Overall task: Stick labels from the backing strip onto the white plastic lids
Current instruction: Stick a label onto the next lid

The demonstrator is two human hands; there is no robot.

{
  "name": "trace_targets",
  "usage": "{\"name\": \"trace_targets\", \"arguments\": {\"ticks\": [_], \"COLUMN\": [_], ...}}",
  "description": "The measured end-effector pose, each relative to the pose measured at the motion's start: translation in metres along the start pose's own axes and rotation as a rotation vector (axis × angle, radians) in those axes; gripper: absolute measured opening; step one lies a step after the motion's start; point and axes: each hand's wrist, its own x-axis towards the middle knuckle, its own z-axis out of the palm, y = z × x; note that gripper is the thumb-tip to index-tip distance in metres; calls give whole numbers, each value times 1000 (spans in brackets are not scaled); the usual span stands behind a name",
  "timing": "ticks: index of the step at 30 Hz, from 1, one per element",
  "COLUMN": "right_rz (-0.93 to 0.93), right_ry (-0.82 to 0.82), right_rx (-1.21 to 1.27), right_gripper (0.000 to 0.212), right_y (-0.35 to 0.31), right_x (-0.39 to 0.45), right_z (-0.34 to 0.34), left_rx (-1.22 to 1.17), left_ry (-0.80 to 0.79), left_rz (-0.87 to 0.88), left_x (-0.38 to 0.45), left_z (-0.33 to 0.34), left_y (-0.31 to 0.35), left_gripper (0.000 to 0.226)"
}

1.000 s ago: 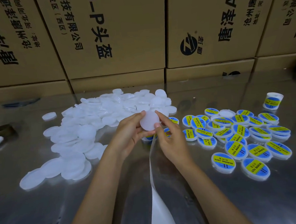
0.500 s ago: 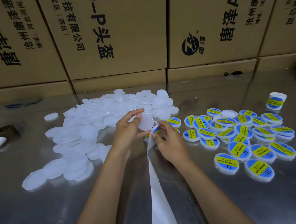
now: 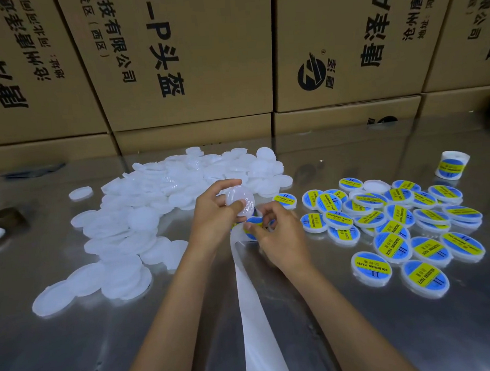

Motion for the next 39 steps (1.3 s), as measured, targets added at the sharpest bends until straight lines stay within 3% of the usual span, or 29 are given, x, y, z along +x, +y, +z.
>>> {"name": "trace_targets", "arguments": {"ticks": [3, 8, 15, 22, 26, 39], "right_rz": [-22, -65, -32, -45, -68, 66], "right_ry": [-7, -45, -26, 4, -4, 36], "right_rx": [-31, -115, -133, -130, -162, -82], "right_gripper": [27, 33, 15, 15, 30, 35], "right_y": [-1, -2, 2, 3, 2, -3], "right_x": [-2, -6, -1, 0, -1, -2], "right_z": [0, -1, 2, 3, 4, 0], "left_rx": [119, 119, 52, 65, 94, 47], "left_ry": [4, 15, 7, -11, -19, 15], "left_rz": [38, 32, -14, -18, -29, -62], "left_x": [4, 9, 11, 13, 14, 12], "left_z": [1, -5, -7, -7, -9, -6], "left_y": [-5, -10, -15, -16, -15, -16], "left_gripper": [39, 39, 36, 36, 33, 33]}}
